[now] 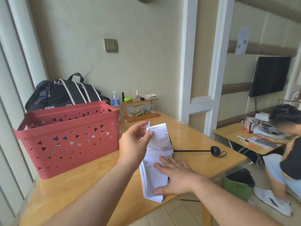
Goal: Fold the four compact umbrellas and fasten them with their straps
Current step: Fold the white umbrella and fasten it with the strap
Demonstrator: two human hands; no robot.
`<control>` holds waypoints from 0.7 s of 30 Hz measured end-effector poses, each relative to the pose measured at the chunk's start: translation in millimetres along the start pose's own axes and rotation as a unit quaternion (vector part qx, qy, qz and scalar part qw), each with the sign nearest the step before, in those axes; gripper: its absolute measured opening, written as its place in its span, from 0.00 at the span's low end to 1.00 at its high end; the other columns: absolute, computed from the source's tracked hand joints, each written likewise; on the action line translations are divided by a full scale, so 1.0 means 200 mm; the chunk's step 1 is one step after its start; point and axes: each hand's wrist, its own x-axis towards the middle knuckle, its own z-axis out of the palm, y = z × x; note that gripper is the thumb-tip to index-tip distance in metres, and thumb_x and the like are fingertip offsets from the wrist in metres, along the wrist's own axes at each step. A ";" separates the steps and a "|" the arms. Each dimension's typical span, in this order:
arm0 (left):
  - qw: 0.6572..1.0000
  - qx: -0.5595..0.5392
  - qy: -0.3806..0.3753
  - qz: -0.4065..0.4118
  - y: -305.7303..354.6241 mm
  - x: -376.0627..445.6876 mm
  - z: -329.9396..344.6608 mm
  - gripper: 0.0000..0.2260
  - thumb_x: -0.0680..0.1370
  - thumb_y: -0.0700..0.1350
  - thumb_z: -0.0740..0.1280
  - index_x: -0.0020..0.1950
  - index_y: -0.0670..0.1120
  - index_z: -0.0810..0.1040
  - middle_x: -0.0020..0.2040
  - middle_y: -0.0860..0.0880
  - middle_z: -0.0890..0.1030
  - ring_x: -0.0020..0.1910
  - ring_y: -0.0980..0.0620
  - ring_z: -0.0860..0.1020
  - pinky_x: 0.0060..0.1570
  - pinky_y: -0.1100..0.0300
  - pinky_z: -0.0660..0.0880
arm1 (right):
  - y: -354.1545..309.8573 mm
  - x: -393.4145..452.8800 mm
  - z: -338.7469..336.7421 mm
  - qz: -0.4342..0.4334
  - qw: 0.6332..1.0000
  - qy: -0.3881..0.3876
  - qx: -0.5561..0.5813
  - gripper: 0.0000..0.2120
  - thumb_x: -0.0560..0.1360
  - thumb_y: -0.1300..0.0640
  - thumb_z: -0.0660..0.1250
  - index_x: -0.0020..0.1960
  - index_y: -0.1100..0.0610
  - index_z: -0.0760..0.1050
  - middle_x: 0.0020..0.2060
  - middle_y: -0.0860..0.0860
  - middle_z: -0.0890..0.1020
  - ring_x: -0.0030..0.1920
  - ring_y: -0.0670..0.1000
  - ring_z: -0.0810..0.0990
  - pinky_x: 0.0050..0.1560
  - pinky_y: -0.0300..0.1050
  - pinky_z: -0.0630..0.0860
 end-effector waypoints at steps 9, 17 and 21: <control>1.000 0.011 -0.001 -0.027 0.00 0.02 0.00 0.09 0.76 0.47 0.78 0.56 0.54 0.86 0.46 0.58 0.87 0.47 0.65 0.83 0.53 0.63 0.79 | 0.01 -0.03 0.01 -0.015 0.993 0.105 0.057 0.57 0.62 0.19 0.65 0.84 0.40 0.51 0.82 0.37 0.43 0.82 0.44 0.37 0.81 0.62 0.41; 0.999 -0.010 0.000 -0.037 -0.07 -0.03 0.00 0.08 0.76 0.46 0.78 0.51 0.58 0.85 0.44 0.60 0.87 0.47 0.64 0.83 0.50 0.66 0.77 | 0.03 -0.12 0.09 -0.052 0.849 0.475 0.224 0.16 0.75 0.40 0.69 0.58 0.45 0.83 0.54 0.34 0.80 0.57 0.42 0.80 0.58 0.42 0.77; 0.999 -0.009 -0.013 -0.043 -0.09 -0.06 -0.03 0.08 0.76 0.45 0.79 0.52 0.56 0.86 0.44 0.58 0.87 0.48 0.62 0.84 0.54 0.61 0.80 | -0.04 -0.13 -0.13 -0.076 0.820 0.496 0.276 0.21 0.74 0.52 0.75 0.64 0.38 0.74 0.52 0.35 0.76 0.55 0.43 0.78 0.56 0.40 0.76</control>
